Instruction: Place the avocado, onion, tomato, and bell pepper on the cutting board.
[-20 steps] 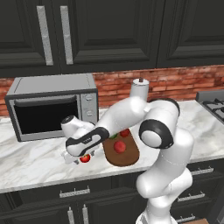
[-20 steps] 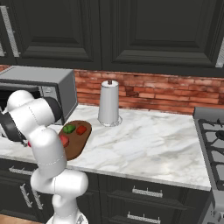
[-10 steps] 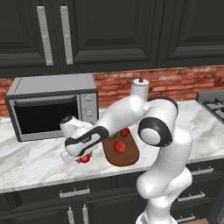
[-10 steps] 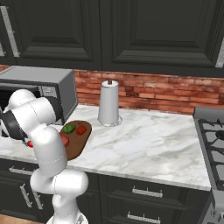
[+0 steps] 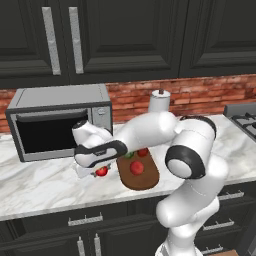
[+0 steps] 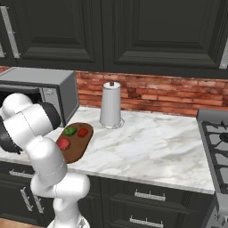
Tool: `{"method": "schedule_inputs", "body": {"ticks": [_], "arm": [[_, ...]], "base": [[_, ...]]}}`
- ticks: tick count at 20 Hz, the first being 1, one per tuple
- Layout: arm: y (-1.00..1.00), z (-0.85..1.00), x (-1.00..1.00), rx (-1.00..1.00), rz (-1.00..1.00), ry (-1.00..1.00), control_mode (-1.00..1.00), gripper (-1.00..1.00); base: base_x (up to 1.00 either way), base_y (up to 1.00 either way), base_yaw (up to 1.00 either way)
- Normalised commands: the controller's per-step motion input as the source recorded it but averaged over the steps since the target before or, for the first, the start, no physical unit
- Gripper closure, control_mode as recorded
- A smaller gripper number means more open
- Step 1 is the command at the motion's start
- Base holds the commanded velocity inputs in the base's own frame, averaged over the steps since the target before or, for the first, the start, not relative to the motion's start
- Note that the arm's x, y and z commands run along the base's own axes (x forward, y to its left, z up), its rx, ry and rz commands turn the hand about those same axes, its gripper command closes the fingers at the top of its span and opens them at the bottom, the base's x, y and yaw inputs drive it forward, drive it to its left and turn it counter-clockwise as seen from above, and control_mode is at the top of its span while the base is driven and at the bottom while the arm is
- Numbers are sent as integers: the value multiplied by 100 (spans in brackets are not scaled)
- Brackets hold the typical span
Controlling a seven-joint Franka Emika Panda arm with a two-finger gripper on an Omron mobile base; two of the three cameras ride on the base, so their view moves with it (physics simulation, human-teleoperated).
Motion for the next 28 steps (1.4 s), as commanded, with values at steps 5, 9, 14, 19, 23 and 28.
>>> {"method": "schedule_inputs", "body": {"ticks": [5,9,14,19,23,28], "arm": [[-55,43,0,4,-2,0,-100,100],[-61,38,0,7,-3,0,-100,100],[-63,23,0,8,-2,0,-100,100],[-62,8,1,10,-2,0,-100,100],[-56,0,4,11,-3,2,-100,100],[-58,0,0,15,-6,0,-100,100]], "base": [[0,0,0],[0,0,0],[0,0,0],[0,0,0],[0,0,0],[0,0,0]]}}
